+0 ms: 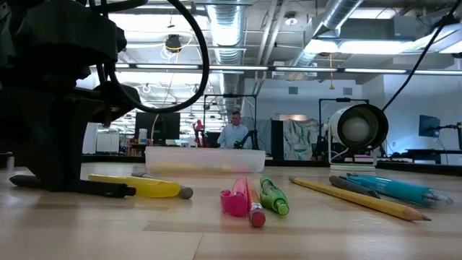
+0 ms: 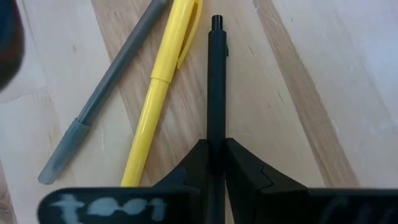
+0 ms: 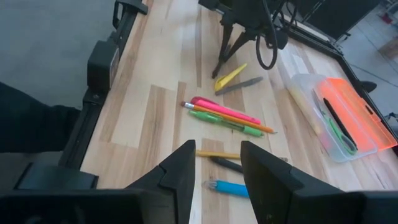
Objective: Pick & place school supplies into a supply box
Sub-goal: Put the left black pen into the supply box
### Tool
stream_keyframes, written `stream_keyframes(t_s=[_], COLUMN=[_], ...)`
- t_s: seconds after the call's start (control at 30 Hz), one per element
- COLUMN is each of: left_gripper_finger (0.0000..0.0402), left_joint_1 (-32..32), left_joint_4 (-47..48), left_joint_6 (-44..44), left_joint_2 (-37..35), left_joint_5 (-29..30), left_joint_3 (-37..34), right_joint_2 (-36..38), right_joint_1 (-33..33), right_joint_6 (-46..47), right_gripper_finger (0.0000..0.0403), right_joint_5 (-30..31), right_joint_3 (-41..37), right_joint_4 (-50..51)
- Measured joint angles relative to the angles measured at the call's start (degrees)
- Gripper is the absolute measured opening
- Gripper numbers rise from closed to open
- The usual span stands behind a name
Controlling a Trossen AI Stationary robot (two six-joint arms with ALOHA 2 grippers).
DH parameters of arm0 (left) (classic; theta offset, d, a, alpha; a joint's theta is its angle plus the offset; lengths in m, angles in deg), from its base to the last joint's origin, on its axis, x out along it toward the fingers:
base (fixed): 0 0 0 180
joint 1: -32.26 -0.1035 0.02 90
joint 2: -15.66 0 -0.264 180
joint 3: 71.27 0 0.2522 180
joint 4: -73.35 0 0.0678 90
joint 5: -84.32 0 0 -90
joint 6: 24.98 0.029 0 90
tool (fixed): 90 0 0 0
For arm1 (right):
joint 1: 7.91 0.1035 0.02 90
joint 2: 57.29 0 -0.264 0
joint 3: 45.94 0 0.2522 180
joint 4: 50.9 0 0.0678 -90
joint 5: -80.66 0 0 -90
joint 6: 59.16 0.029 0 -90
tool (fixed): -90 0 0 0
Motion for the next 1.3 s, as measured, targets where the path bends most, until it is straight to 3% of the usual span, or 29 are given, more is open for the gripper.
stream_keyframes(t_s=[0.83,1.3], left_gripper_finger=[0.0024,0.0024], left_joint_1=[0.86,3.47], left_joint_4=[0.13,0.35], left_joint_6=[0.02,5.72], left_joint_2=[0.11,0.24], left_joint_5=[1.38,4.26], left_joint_3=[0.14,5.12], right_joint_2=[0.0,0.0], right_joint_1=[-0.02,0.0], right_joint_6=[0.02,0.03], right_gripper_finger=[0.012,0.012], right_joint_5=[0.03,0.03], right_joint_3=[0.0,0.02], right_joint_4=[-0.02,-0.01])
